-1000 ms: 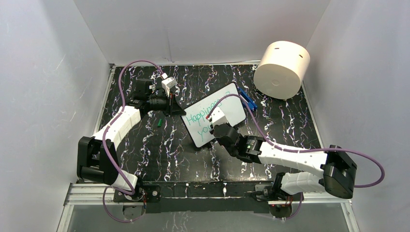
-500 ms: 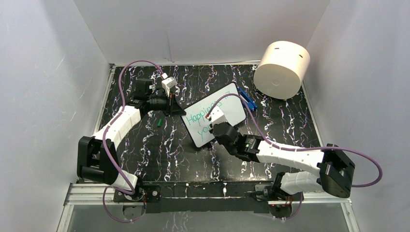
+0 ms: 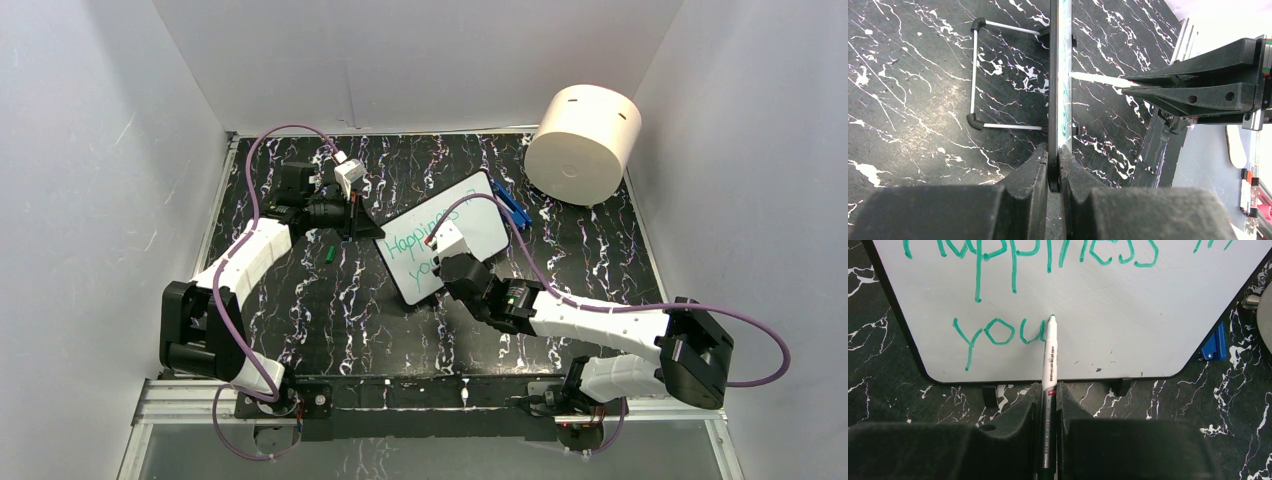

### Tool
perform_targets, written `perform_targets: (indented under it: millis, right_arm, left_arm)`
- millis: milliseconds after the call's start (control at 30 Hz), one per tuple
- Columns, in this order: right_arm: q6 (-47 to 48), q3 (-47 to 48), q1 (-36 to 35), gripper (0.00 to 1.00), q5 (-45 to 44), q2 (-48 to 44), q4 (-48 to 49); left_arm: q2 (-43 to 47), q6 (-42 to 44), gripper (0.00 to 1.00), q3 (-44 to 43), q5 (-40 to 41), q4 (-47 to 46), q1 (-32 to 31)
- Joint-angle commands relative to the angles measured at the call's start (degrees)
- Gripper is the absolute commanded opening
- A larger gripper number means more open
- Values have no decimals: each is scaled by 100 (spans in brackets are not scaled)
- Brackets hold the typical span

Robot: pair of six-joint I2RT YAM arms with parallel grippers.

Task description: Write a sentence on the whiteboard

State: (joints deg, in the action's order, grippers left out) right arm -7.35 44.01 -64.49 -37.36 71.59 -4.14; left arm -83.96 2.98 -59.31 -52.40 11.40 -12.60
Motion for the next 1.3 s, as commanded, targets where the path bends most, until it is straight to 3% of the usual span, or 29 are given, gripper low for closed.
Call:
perform_targets:
  millis: [0, 500, 1267]
  right_arm:
    - [-167, -109, 44, 0, 97, 33, -81]
    - [-450, -323, 42, 0, 212, -104, -233]
    - [79, 84, 45, 0, 72, -50, 257]
  left_arm:
    - [-262, 343, 0, 106, 850, 354, -32]
    - [-261, 339, 0, 108, 841, 356, -32]
    - [-296, 341, 0, 111, 835, 369, -32]
